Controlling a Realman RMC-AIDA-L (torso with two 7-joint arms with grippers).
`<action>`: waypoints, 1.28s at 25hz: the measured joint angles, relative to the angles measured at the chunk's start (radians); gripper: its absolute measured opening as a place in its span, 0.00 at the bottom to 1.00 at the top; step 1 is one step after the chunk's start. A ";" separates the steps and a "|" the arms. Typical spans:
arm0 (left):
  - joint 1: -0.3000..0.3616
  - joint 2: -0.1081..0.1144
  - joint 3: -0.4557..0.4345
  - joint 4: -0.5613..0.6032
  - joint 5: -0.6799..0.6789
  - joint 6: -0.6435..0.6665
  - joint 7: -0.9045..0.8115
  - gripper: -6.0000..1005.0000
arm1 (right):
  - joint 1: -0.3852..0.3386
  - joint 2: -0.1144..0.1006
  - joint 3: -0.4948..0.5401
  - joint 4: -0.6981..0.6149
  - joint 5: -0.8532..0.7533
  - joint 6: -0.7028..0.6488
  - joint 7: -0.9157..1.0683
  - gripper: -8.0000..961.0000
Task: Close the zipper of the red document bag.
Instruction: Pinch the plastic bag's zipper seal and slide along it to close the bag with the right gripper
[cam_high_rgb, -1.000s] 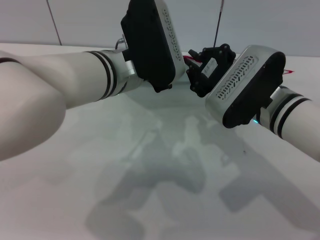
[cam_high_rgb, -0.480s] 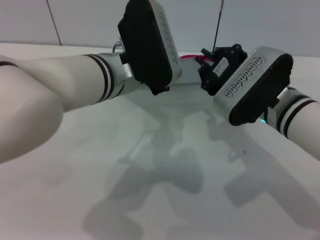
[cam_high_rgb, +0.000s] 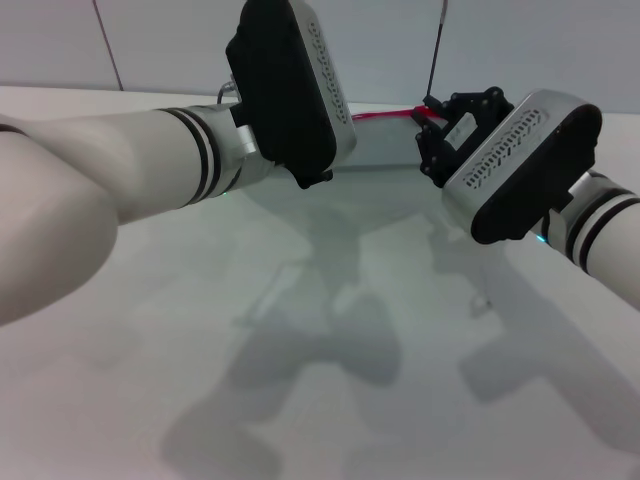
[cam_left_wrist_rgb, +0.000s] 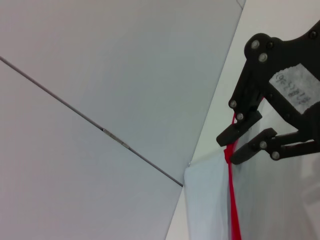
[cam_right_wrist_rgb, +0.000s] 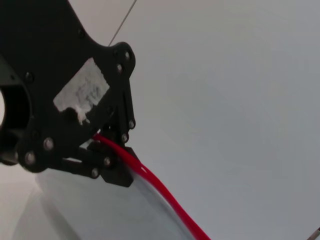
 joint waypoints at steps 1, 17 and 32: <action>0.000 0.000 0.000 0.000 0.000 0.000 0.000 0.06 | 0.000 0.000 -0.002 0.000 0.000 0.000 0.000 0.15; 0.000 0.000 0.000 0.003 0.014 0.001 -0.001 0.06 | 0.004 0.003 -0.027 -0.006 0.004 -0.001 -0.053 0.17; 0.000 0.000 0.003 0.014 0.014 0.001 0.000 0.06 | -0.001 0.007 -0.035 -0.002 0.014 0.048 -0.093 0.27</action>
